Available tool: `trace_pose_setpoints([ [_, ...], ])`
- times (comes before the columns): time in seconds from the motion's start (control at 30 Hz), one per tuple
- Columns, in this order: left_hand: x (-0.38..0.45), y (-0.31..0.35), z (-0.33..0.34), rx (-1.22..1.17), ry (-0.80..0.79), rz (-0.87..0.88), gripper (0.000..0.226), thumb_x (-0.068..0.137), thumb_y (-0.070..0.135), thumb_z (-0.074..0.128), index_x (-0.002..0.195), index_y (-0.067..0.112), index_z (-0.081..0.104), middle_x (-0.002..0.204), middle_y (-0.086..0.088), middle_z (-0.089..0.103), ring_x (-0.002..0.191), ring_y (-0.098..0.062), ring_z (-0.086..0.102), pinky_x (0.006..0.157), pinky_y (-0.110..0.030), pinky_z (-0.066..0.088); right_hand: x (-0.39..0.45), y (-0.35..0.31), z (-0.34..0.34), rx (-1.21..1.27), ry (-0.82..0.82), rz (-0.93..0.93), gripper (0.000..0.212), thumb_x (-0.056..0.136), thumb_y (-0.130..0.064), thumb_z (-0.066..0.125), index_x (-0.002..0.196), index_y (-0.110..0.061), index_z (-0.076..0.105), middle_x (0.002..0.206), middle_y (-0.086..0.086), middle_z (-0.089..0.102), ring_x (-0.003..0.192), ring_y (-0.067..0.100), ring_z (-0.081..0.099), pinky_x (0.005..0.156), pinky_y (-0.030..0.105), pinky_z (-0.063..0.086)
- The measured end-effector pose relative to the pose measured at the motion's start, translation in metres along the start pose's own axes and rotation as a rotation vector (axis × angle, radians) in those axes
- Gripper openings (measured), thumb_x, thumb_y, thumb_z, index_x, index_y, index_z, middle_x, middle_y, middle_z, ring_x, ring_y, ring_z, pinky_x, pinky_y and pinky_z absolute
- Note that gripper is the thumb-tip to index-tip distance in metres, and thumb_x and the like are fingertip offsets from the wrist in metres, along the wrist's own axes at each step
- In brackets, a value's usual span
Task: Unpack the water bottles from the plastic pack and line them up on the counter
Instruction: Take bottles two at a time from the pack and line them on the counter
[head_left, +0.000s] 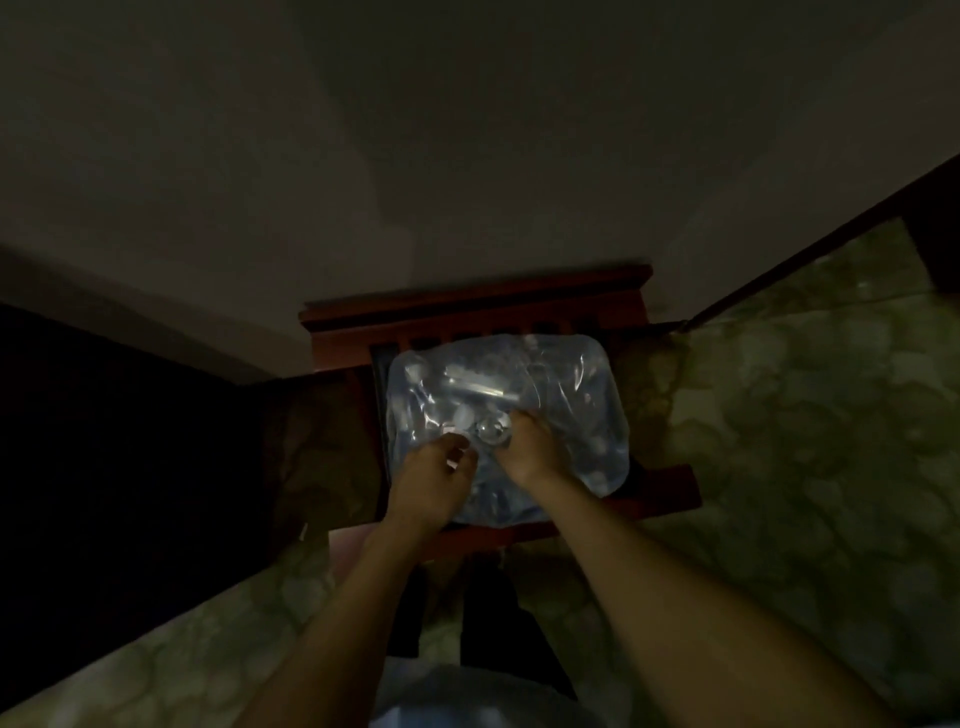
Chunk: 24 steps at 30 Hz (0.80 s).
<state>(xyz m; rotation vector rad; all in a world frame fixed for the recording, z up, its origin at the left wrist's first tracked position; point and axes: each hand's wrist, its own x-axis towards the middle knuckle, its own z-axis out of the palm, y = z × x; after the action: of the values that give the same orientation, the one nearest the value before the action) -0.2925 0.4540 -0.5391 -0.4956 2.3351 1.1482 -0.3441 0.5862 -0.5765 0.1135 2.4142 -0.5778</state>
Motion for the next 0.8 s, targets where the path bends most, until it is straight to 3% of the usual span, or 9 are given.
trace_pose_setpoints([
  [0.1,0.004,0.003,0.009,-0.007,-0.009,-0.014,0.031,0.100,0.026,0.053,0.124,0.011,0.066,0.117,-0.007,0.072,0.102,-0.018,0.069,0.091,-0.035,0.055,0.007,0.005,0.009,-0.142,-0.009,-0.033,0.041,0.091,-0.018,0.061,0.130,-0.016,0.048,0.140,0.006,0.041,0.115,0.027,0.053,0.088,0.037,0.045],
  [0.23,0.011,0.007,0.013,-0.010,0.010,-0.026,0.027,0.101,0.026,0.052,0.120,0.013,0.066,0.116,-0.005,0.071,0.099,-0.014,0.067,0.088,-0.030,0.055,0.014,0.001,0.022,-0.388,0.034,-0.056,0.060,0.091,-0.021,0.063,0.140,-0.003,0.033,0.143,0.018,0.031,0.095,0.029,0.064,0.065,0.033,0.043],
  [0.37,0.015,0.004,0.009,0.004,0.014,-0.049,0.031,0.101,0.031,0.051,0.125,0.015,0.064,0.118,-0.004,0.070,0.089,-0.006,0.061,0.071,-0.014,0.046,0.017,-0.003,0.031,-0.432,0.129,-0.072,0.041,0.100,-0.019,0.047,0.133,0.003,0.038,0.132,0.022,0.040,0.087,0.025,0.065,0.062,0.031,0.045],
  [0.47,0.020,-0.001,-0.003,0.014,0.043,-0.061,0.034,0.101,0.034,0.051,0.127,0.016,0.063,0.118,-0.005,0.070,0.093,-0.008,0.062,0.079,-0.024,0.051,0.020,0.000,0.029,-0.487,0.143,-0.109,0.045,0.096,-0.025,0.055,0.130,0.001,0.041,0.126,0.020,0.044,0.086,0.023,0.064,0.062,0.029,0.046],
  [0.6,0.020,-0.005,-0.010,0.041,0.028,-0.072,0.036,0.100,0.034,0.053,0.128,0.014,0.064,0.119,-0.007,0.071,0.104,-0.018,0.067,0.088,-0.032,0.054,0.017,0.008,0.014,-0.509,0.029,-0.217,0.070,0.082,-0.039,0.071,0.134,-0.004,0.040,0.129,0.018,0.045,0.097,0.027,0.063,0.071,0.032,0.048],
  [0.8,0.017,0.006,-0.008,-0.005,-0.059,-0.083,0.038,0.100,0.032,0.055,0.132,0.012,0.060,0.124,-0.010,0.067,0.110,-0.022,0.065,0.086,-0.027,0.050,-0.002,0.015,-0.002,-0.449,-0.050,-0.239,0.078,0.076,-0.043,0.073,0.138,-0.011,0.039,0.134,0.012,0.045,0.112,0.031,0.057,0.089,0.041,0.047],
])
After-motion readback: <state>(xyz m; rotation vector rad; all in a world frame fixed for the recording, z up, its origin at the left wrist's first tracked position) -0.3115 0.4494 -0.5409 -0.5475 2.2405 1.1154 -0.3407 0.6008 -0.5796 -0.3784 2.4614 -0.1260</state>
